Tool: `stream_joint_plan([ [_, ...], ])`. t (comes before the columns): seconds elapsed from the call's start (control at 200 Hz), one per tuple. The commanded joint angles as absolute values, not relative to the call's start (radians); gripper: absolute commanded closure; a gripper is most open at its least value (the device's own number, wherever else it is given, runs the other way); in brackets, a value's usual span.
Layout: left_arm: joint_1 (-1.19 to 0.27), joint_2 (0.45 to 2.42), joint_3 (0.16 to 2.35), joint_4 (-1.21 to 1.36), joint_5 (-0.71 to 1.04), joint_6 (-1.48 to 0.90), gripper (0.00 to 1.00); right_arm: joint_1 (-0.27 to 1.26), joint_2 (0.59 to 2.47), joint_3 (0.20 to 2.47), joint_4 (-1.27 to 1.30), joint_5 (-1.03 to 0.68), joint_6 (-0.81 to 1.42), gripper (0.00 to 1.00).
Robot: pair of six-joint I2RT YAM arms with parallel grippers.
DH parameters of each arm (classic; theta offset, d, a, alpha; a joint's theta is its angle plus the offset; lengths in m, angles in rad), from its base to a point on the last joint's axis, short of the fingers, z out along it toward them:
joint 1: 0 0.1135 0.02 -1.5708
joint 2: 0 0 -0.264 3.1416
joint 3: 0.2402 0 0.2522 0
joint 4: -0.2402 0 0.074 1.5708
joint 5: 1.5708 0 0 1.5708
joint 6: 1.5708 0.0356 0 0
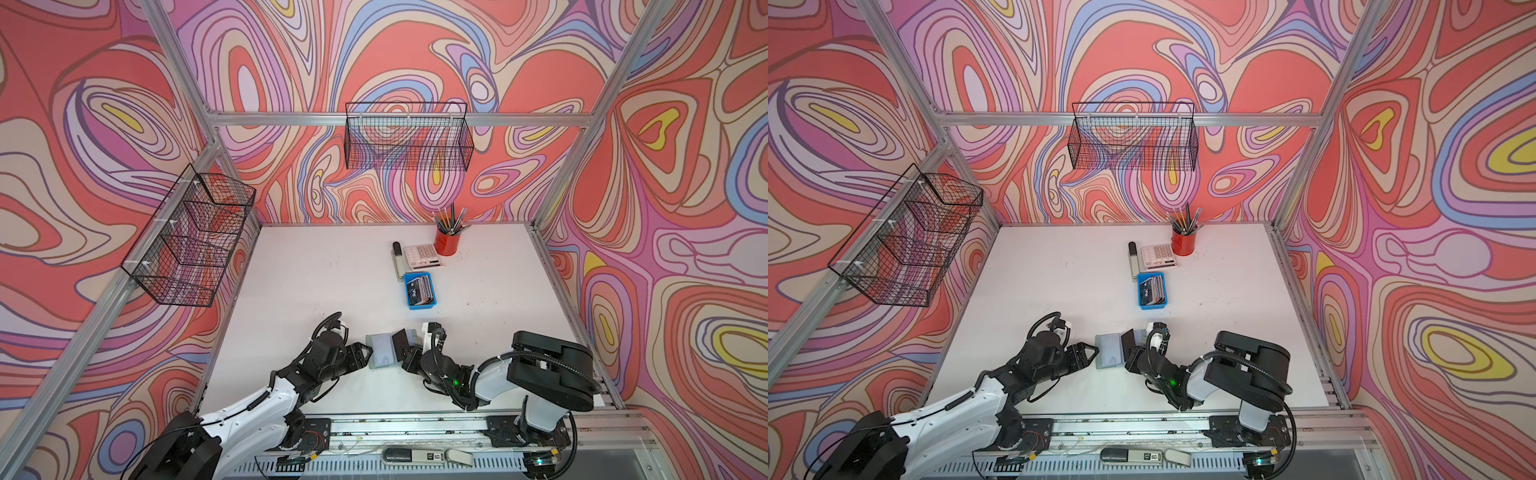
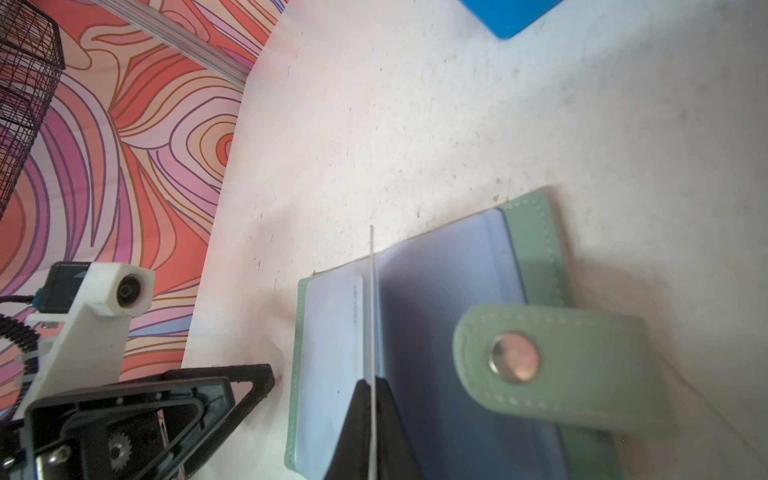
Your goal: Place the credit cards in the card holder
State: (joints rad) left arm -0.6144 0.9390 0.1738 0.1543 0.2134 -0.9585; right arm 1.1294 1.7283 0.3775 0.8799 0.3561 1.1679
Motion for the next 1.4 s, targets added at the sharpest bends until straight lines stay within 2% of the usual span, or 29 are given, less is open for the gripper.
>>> stream_joint_plan([
  [0.0,-0.611,0.951,0.173,0.189,0.222,-0.975,0.37,1.137,1.752,0.371,0.922,0.368,1.193,1.0],
  [0.401,-0.609,0.986,0.177,0.212,0.229,-0.976,0.37,1.136,1.815,0.39,0.968,0.333,1.192,1.0],
  [0.621,-0.611,1.012,0.182,0.227,0.234,-0.977,0.37,1.137,1.803,0.355,1.056,0.336,1.174,1.0],
  [0.826,-0.61,1.032,0.189,0.235,0.237,-0.977,0.37,1.138,1.775,0.366,1.016,0.342,1.157,1.0],
  [1.397,-0.611,1.048,0.192,0.242,0.245,-0.977,0.38,1.137,1.903,0.411,1.079,0.287,1.183,1.0],
])
